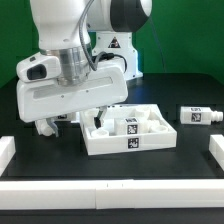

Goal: Assemble square table

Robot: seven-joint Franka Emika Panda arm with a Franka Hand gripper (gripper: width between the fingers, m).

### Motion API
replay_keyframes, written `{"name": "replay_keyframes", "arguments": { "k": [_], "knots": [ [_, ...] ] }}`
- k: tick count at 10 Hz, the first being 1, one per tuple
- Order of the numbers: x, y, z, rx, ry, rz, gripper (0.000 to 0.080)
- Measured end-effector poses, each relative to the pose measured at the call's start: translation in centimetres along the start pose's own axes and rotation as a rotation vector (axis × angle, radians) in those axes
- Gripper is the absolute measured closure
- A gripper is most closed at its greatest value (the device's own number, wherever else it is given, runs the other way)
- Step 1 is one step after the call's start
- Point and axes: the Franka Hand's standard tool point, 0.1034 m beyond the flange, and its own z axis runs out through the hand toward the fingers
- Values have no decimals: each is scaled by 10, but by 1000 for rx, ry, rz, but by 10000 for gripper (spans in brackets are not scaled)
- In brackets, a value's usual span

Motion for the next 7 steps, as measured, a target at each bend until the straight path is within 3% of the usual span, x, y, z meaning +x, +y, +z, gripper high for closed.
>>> {"name": "replay_keyframes", "arguments": {
  "k": [1,2,3,4,5,6,7],
  "knots": [
    [-1,0,1,1,-1,0,251],
    [-1,0,1,1,-1,0,251],
    [-1,0,1,1,-1,0,453],
    [-1,0,1,1,-2,0,588],
    [0,0,1,1,-1,0,588],
    [1,0,0,0,0,5,742],
    [13,-1,-3,-4,17,138,742]
  ]
}}
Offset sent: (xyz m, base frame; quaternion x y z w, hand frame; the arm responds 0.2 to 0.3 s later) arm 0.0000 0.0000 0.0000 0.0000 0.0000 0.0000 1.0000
